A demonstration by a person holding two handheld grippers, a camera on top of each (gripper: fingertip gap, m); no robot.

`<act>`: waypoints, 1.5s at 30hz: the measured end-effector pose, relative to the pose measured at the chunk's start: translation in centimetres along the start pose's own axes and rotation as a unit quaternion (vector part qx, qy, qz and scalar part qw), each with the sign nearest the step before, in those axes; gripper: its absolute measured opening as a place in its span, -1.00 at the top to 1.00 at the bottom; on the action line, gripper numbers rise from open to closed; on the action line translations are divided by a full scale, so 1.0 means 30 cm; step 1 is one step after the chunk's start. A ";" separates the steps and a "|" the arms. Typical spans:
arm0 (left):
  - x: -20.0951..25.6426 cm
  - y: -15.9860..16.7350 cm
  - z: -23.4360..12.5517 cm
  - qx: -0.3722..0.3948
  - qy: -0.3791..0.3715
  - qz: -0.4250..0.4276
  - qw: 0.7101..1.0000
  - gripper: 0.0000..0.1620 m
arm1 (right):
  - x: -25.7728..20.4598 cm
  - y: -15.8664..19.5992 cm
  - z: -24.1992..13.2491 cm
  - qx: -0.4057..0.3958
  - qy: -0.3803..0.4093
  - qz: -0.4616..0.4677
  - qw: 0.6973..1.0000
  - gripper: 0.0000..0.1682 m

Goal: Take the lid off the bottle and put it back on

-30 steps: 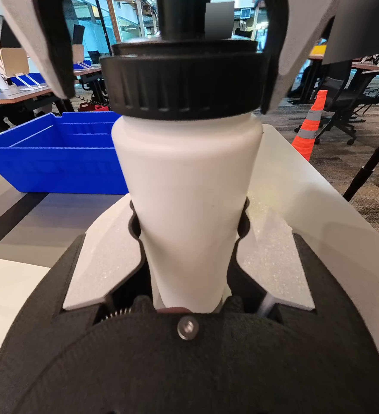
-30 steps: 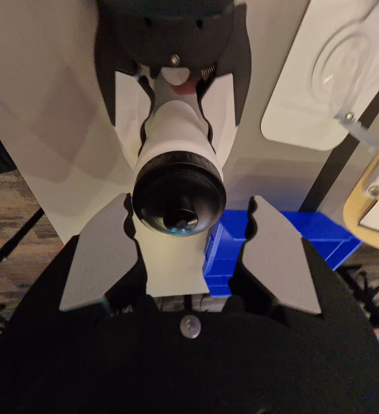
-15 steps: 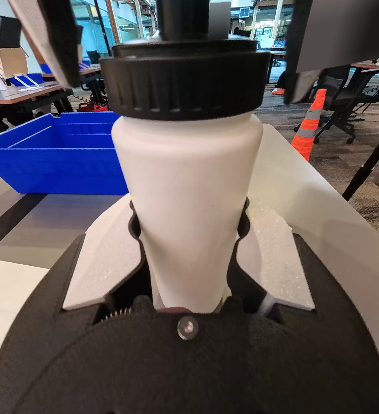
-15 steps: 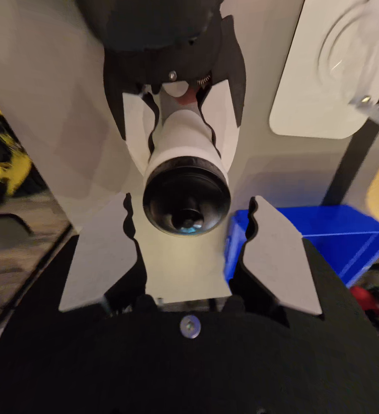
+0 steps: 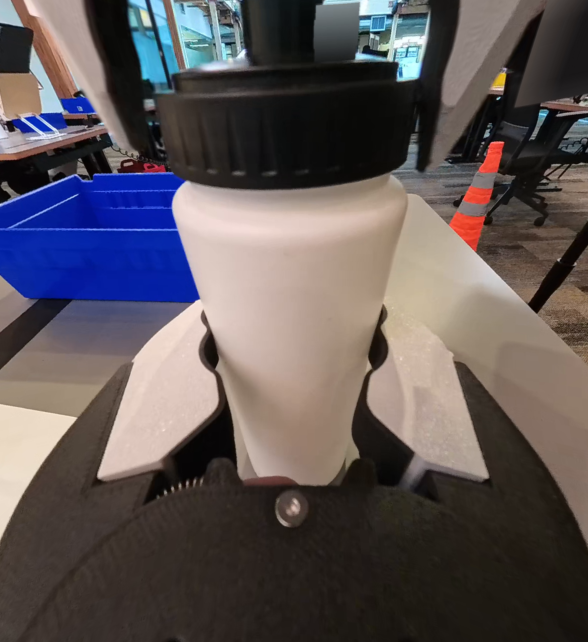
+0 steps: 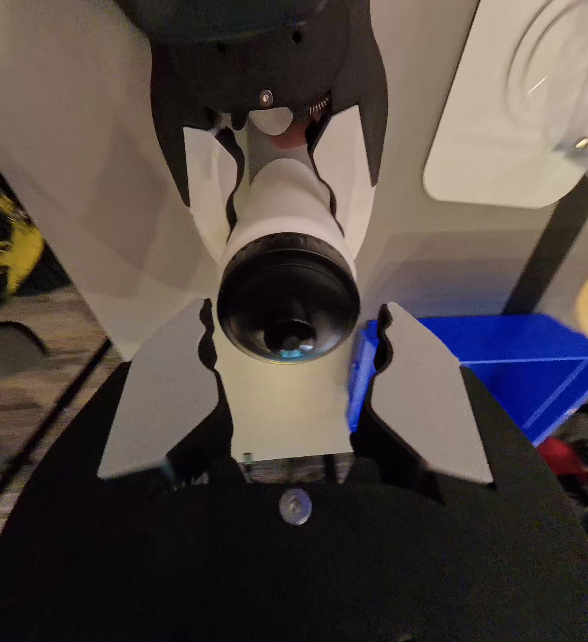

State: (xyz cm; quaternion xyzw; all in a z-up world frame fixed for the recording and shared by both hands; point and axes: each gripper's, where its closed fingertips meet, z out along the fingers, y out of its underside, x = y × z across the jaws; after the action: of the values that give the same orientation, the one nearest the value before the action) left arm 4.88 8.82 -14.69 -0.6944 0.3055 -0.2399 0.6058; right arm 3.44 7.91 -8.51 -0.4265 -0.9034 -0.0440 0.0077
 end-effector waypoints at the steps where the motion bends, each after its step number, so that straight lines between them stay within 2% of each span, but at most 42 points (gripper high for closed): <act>1: 0.000 0.000 0.001 -0.001 0.000 0.001 1.000 -0.07 | 0.005 0.002 -0.001 -0.001 0.007 -0.025 1.000 -0.04; 3: 0.000 0.001 0.000 -0.002 0.000 0.001 1.000 -0.07 | -0.008 -0.003 0.002 0.004 -0.001 -0.075 0.997 0.09; 6: -0.002 0.002 0.000 -0.002 -0.001 0.000 1.000 -0.07 | -0.009 -0.004 0.006 0.000 0.002 -0.070 0.998 0.09; 9: -0.009 0.003 -0.003 0.000 -0.002 -0.007 1.000 -0.07 | -0.009 -0.016 0.007 0.012 -0.026 0.096 0.995 0.08; 11: -0.006 0.003 -0.002 0.000 0.000 -0.004 1.000 -0.07 | -0.012 -0.020 0.007 0.015 -0.026 0.142 0.989 0.08; 14: 0.002 0.002 0.002 -0.004 0.000 0.004 1.000 -0.07 | -0.026 -0.004 0.007 -0.004 -0.025 0.084 0.996 0.06; 15: 0.002 0.002 0.003 -0.004 -0.001 0.005 1.000 -0.07 | -0.023 -0.006 0.006 0.000 -0.019 0.049 0.999 -0.13; 16: 0.004 0.002 0.003 -0.005 0.000 0.007 1.000 -0.07 | -0.012 -0.001 0.003 0.000 -0.005 0.017 1.000 -0.19; 17: 0.006 0.002 0.004 -0.006 0.000 0.008 1.000 -0.07 | -0.001 0.009 0.001 -0.008 0.006 -0.009 1.000 -0.17; 20: 0.004 0.002 0.003 -0.005 -0.001 0.007 1.000 -0.07 | -0.014 0.015 0.001 -0.005 -0.010 -0.064 0.998 0.11; 21: 0.002 0.003 0.002 -0.005 -0.001 0.004 1.000 -0.07 | -0.010 0.014 0.002 -0.003 -0.007 -0.068 0.998 0.11; 23: 0.002 0.003 0.003 -0.006 -0.002 0.005 1.000 -0.07 | -0.016 0.015 0.001 -0.004 -0.020 -0.022 1.000 0.10; 25: -0.005 0.003 -0.002 -0.002 -0.002 -0.003 1.000 -0.07 | -0.018 0.001 0.002 0.011 -0.042 0.094 0.995 0.11; 27: -0.002 0.003 -0.001 0.000 0.000 -0.001 1.000 -0.07 | -0.024 -0.003 0.002 0.012 -0.044 0.150 0.988 0.10; 30: 0.005 0.002 0.003 -0.004 0.001 0.007 1.000 -0.07 | -0.035 0.012 -0.001 -0.008 -0.036 0.097 0.995 0.08; 32: 0.007 0.001 0.004 -0.006 0.001 0.009 1.000 -0.07 | -0.023 0.014 -0.005 -0.008 -0.014 0.041 0.999 -0.19; 34: 0.008 0.001 0.005 -0.006 0.001 0.009 1.000 -0.07 | -0.012 0.013 -0.013 -0.006 0.001 -0.001 1.000 -0.10; 36: 0.005 0.002 0.005 -0.004 0.000 0.005 1.000 -0.07 | -0.019 0.006 -0.018 0.002 -0.003 -0.035 0.999 0.13; 38: 0.003 0.002 0.003 -0.002 0.001 0.003 1.000 -0.07 | -0.018 0.007 -0.017 0.003 0.001 -0.047 0.999 0.15; 40: 0.001 0.003 0.001 -0.001 0.001 0.001 1.000 -0.07 | -0.017 0.005 -0.015 0.004 -0.008 -0.001 1.000 0.15; 43: -0.010 0.003 -0.005 0.004 0.000 -0.012 1.000 -0.07 | -0.009 -0.015 -0.012 0.021 -0.032 0.141 0.989 0.14; 45: -0.004 0.002 -0.001 0.003 0.001 -0.005 1.000 -0.07 | -0.017 -0.011 -0.012 0.012 -0.028 0.156 0.987 0.14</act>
State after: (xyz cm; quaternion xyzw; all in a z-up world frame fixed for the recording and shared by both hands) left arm 4.76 8.87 -14.75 -0.6939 0.3022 -0.2444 0.6061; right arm 3.49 7.28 -8.19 -0.5632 -0.8261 -0.0197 -0.0063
